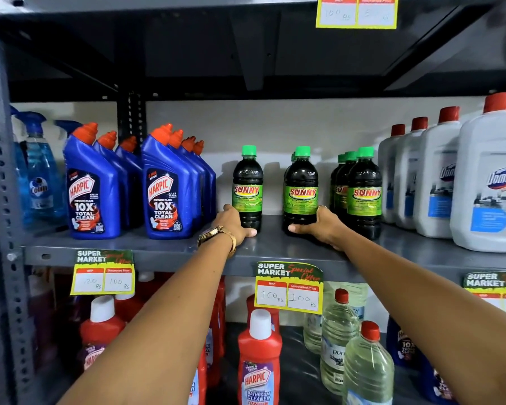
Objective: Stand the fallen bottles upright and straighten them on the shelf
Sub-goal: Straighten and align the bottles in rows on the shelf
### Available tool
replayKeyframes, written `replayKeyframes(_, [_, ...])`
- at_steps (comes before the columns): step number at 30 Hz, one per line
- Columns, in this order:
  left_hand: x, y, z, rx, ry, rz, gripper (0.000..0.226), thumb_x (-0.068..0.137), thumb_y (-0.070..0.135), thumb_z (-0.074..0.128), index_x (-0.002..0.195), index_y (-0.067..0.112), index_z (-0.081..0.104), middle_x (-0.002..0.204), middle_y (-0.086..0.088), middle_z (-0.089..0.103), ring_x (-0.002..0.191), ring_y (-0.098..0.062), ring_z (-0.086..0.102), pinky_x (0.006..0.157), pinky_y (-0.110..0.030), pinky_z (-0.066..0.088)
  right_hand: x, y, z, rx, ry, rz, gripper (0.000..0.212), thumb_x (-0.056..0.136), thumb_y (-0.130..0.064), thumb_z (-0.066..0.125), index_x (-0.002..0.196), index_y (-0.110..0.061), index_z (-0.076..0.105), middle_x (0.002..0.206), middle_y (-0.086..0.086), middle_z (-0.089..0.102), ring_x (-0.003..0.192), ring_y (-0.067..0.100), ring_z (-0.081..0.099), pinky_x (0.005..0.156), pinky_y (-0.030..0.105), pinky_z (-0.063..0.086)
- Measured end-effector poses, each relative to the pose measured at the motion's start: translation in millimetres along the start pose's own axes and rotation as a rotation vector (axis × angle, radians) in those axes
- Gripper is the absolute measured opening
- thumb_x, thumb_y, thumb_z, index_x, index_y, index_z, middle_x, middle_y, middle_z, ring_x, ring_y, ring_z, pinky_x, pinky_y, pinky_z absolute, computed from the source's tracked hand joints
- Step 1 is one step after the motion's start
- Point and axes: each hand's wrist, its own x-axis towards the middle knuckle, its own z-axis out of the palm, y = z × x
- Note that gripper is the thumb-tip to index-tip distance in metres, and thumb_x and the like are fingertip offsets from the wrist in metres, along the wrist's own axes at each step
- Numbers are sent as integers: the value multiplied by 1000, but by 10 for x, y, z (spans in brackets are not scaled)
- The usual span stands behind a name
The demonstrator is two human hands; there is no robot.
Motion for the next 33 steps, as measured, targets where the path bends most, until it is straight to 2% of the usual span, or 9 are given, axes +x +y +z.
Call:
replayKeyframes(6, [-25, 6, -12, 14, -21, -13, 73, 78, 29, 74, 129, -3, 34, 130, -20, 53, 118, -34, 52, 96, -38, 42, -27, -23, -11, -8, 5, 13, 67, 71, -28, 82, 126, -3, 53, 123, 15, 63, 117, 29, 56, 100, 33, 44])
replayKeyframes(11, [-184, 40, -66, 104, 49, -3, 93, 73, 37, 76, 138, -1, 22, 138, -24, 37, 125, -41, 42, 102, -45, 38, -227, -22, -237, 101, -77, 109, 70, 67, -32, 84, 122, 0, 57, 123, 13, 63, 120, 31, 56, 102, 37, 45])
replayKeyframes(13, [-319, 17, -55, 133, 205, 123, 64, 79, 35, 69, 127, 5, 39, 127, -20, 46, 114, -40, 49, 93, -46, 43, -351, 98, -466, 89, -37, 139, 75, 64, -35, 85, 123, 2, 55, 119, 13, 63, 116, 28, 58, 98, 36, 48])
replayKeyframes(15, [-489, 17, -30, 56, 273, 343, 27, 86, 28, 58, 107, 12, 58, 112, -12, 61, 100, -33, 59, 85, -43, 49, -482, 257, -715, 153, 92, 132, 69, 65, -30, 86, 118, 4, 57, 107, 10, 66, 106, 26, 62, 79, 27, 54])
replayKeyframes(16, [-559, 31, -16, 18, 246, 431, 18, 88, 26, 54, 97, 14, 64, 104, -8, 67, 95, -29, 62, 82, -42, 51, -530, 326, -835, 153, 202, 136, 74, 64, -29, 86, 121, 4, 53, 113, 10, 63, 108, 26, 60, 77, 26, 54])
replayKeyframes(18, [-611, 121, -5, 34, 132, 532, 22, 90, 24, 51, 91, 13, 71, 96, -5, 72, 90, -25, 64, 79, -37, 51, -530, 403, -1018, 23, 376, 201, 103, 61, -36, 87, 139, 1, 30, 143, 17, 40, 129, 31, 43, 100, 36, 45])
replayKeyframes(21, [-544, 318, -23, 89, -148, 597, 22, 91, 24, 56, 97, 13, 74, 99, -2, 74, 92, -17, 66, 81, -27, 46, -406, 347, -1038, 19, 217, 242, 124, 62, -32, 87, 149, 3, 6, 157, 18, 20, 142, 29, 28, 114, 37, 28])
replayKeyframes(25, [-472, 373, 9, 87, -273, 557, 24, 91, 24, 57, 109, 18, 71, 115, 3, 70, 109, -11, 60, 102, -29, 38, -242, 370, -899, 15, 223, 159, 80, 62, -17, 88, 128, 0, 46, 131, 18, 57, 119, 27, 53, 99, 30, 39])
replayKeyframes(33, [-449, 343, 40, 99, -284, 521, 27, 92, 30, 55, 113, 24, 70, 120, 10, 67, 114, -4, 58, 99, -21, 36, -136, 484, -833, -130, 200, 76, 80, 61, -32, 88, 126, -3, 51, 124, 16, 61, 116, 29, 56, 99, 33, 44])
